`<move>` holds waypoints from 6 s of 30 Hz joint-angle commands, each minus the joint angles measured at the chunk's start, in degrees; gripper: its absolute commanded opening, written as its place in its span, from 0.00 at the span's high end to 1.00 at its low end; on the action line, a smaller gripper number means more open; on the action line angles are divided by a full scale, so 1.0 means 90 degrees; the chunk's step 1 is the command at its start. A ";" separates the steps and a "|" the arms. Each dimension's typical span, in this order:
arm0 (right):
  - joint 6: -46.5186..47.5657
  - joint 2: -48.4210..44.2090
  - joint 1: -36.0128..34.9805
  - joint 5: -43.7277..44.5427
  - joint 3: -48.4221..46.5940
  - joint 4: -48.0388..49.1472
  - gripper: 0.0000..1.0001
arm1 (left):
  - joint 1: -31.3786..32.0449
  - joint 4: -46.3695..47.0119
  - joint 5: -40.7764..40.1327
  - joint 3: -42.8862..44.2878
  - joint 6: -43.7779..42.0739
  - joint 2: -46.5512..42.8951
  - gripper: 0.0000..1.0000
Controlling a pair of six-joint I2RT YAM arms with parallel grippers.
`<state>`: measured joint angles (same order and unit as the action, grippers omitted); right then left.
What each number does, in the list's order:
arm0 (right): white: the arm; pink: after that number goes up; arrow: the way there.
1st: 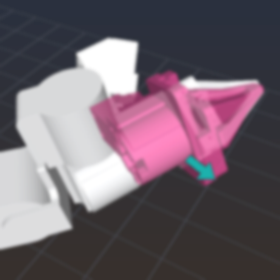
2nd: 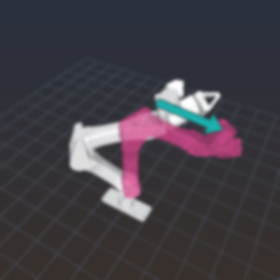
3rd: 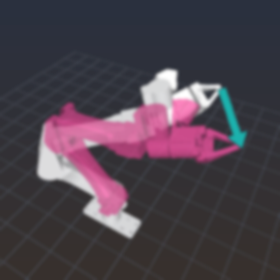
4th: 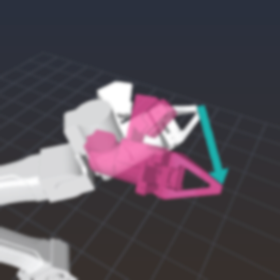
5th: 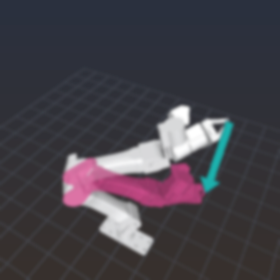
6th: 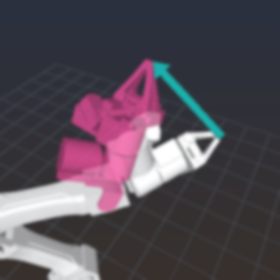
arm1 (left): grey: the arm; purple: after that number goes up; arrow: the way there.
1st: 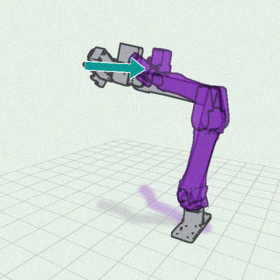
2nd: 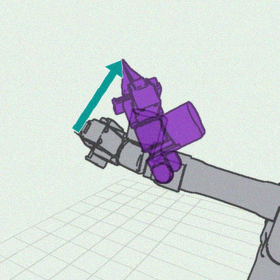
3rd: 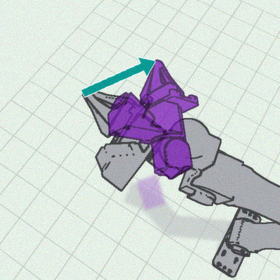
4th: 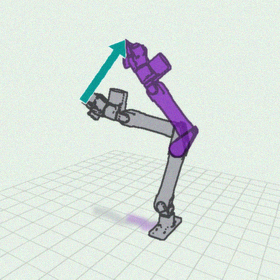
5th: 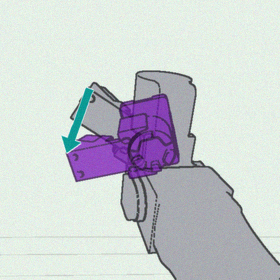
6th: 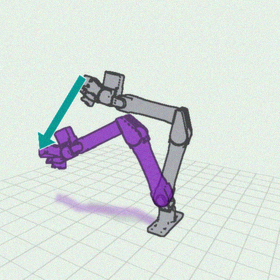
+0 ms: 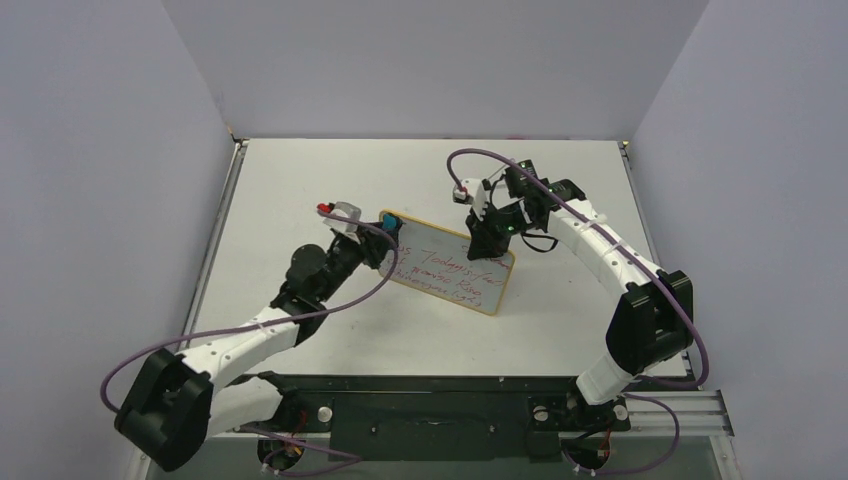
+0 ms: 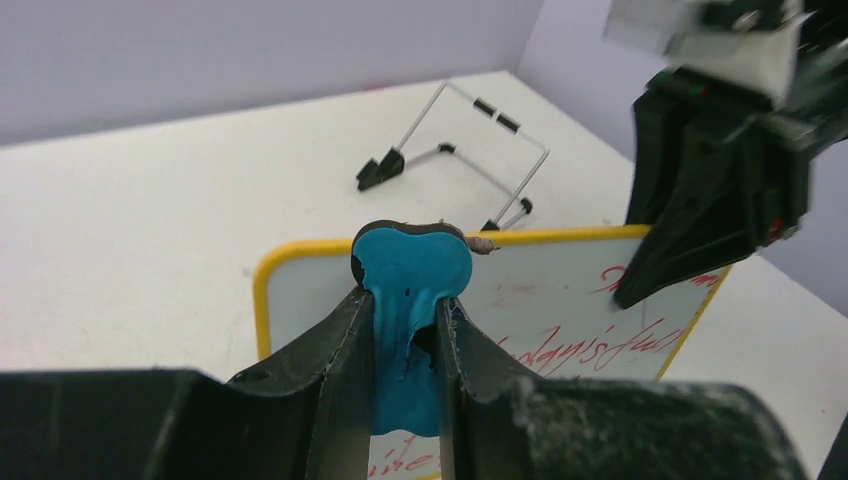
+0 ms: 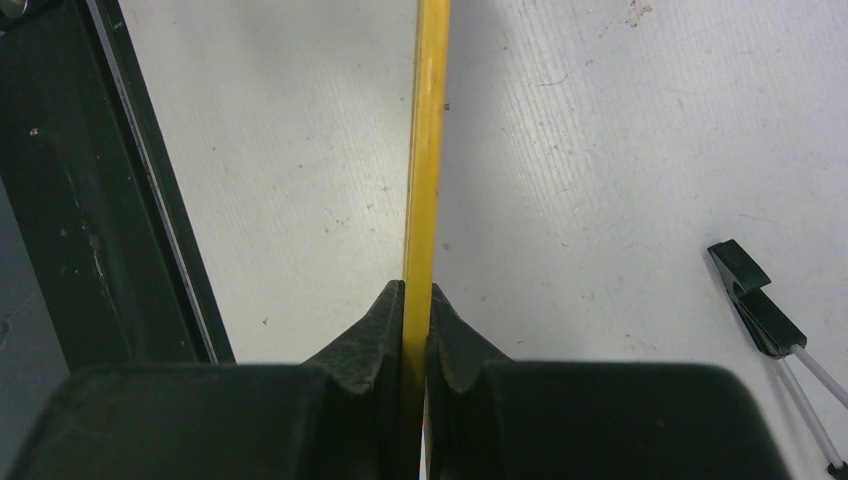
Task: Erase the whiteboard
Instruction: Erase the whiteboard at the center of the board.
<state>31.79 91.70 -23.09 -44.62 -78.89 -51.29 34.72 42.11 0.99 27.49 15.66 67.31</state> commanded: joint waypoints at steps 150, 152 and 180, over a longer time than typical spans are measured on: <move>-0.0006 0.0519 -0.0576 0.0346 0.0158 -0.0344 1.00 | -0.0371 0.3023 -0.0757 -0.0096 -0.0026 0.3025 1.00; -0.0002 0.0511 -0.0581 0.0336 0.0162 -0.0359 1.00 | -0.0309 0.3082 -0.0605 -0.0032 0.0001 0.3066 1.00; 0.0014 0.0533 -0.0567 0.0368 0.0153 -0.0359 1.00 | -0.0310 0.2840 -0.0334 0.0235 0.0075 0.2369 1.00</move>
<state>24.80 93.34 -25.12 -41.80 -79.61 -48.69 35.18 69.08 -1.85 24.64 16.10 92.90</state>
